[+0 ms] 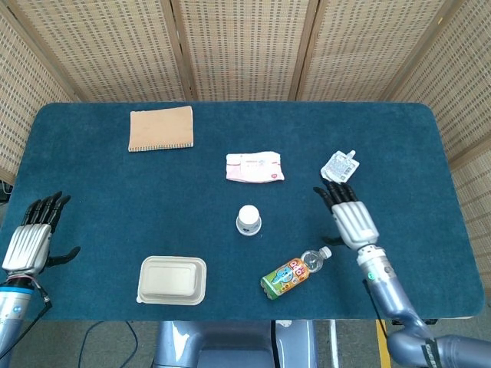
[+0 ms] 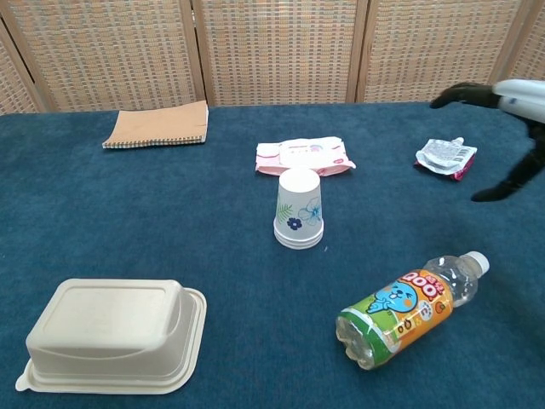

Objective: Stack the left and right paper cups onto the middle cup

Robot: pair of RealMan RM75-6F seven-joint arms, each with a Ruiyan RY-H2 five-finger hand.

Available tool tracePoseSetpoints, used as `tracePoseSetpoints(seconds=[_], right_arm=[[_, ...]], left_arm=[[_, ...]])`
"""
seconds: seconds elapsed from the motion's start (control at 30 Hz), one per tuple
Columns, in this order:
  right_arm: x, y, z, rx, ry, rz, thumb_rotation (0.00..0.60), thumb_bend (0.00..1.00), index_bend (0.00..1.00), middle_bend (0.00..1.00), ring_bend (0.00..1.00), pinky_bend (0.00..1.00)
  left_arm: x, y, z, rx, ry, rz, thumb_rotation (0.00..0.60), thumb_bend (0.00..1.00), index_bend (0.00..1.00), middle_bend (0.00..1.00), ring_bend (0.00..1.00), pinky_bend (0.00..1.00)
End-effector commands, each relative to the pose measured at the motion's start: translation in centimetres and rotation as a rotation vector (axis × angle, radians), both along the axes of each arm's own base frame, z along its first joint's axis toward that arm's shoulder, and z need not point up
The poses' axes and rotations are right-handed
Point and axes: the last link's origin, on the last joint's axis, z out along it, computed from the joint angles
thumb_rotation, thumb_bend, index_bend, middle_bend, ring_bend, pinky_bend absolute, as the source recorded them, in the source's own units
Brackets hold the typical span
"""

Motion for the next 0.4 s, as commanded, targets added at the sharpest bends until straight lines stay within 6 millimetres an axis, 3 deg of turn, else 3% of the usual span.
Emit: tracePoseSetpoints(seconds=[0.03,0.2,0.4], right_arm=[[-4.7,2.6,2.3,-0.068,0.039,-0.030,0.600,0.13,0.08,0.00,0.00,0.00],[-8.7,5.3,4.2,-0.132,0.055,-0.064,0.600,0.12,0.06,0.00,0.00,0.00],[-11.6,7.4,5.3,-0.170,0.012,-0.095,0.600,0.12,0.07,0.00,0.00,0.00]], left_arm=[[-0.2,-0.2,-0.1,0.007,0.014,0.005,0.600,0.23,0.00,0.00,0.00,0.00],[-0.7,-0.8,-0.4,0.020,0.037,0.023,0.600,0.08,0.00,0.00,0.00,0.00],[-1.2,-1.4,-0.5,0.041,0.050,0.023,0.600,0.05,0.00,0.00,0.00,0.00]])
